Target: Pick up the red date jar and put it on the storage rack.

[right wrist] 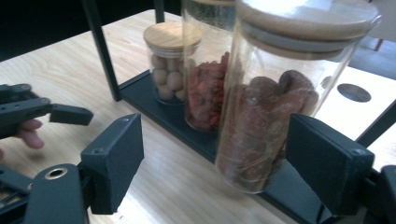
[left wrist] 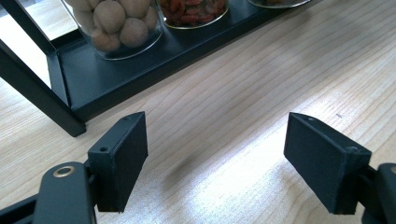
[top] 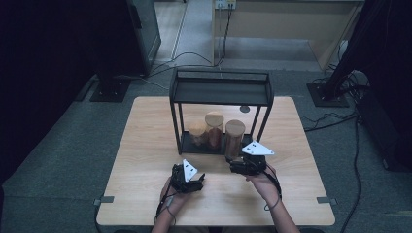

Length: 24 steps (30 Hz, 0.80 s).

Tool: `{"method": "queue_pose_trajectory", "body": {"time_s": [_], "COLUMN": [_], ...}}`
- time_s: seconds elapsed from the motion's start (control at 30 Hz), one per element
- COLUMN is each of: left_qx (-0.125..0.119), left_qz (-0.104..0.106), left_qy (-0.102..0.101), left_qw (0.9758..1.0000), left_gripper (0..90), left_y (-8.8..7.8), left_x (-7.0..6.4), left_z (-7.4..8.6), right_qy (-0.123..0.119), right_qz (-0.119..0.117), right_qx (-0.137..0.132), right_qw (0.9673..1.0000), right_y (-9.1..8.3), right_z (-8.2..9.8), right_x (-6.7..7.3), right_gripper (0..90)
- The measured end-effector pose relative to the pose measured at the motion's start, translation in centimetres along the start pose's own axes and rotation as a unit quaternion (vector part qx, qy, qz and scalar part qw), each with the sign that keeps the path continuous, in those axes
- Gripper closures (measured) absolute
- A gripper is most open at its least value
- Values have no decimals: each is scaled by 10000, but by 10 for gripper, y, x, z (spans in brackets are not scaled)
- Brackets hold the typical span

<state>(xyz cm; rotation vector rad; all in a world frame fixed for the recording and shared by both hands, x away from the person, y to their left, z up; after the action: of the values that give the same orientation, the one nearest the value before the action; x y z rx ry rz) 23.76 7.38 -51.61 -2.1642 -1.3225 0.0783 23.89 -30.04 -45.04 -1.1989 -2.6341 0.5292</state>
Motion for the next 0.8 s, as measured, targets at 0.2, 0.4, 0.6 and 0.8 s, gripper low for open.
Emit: {"method": "queue_pose_trajectory", "body": {"time_s": [0.2,0.4,0.6,0.8], "left_qx": [-2,10,6,-7], "left_qz": [-2,-2,-4,-4], "left_qy": [-58,-16,-19,-23], "left_qw": [10000,10000,10000,10000], "left_gripper": [217,217,217,217], "left_y": [0,0,0,0], "left_x": [0,0,0,0], "left_z": [0,0,0,0], "right_qy": [-58,-20,-97,-208], "right_qz": [-109,-151,-235,-334], "right_qx": [27,-25,-130,-127], "right_qw": [9999,9999,9996,9991], "right_y": [-3,-5,-3,2], "right_z": [6,14,24,34], "right_x": [-2,-3,-4,-7], "right_gripper": [195,196,196,196]}}
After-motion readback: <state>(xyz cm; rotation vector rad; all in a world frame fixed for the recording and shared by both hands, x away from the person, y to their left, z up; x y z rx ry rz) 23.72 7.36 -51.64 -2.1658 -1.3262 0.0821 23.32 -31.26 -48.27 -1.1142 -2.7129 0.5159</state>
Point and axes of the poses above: each handheld gripper's, and its own axes: y roughly forward along the jaws, z roughly out of its underside, x roughly to its left, the point moved 2 cm from there along y, roughly forward along the jaws, and after that the axes turned 7 degrees about -z, right-handed, at the moved point
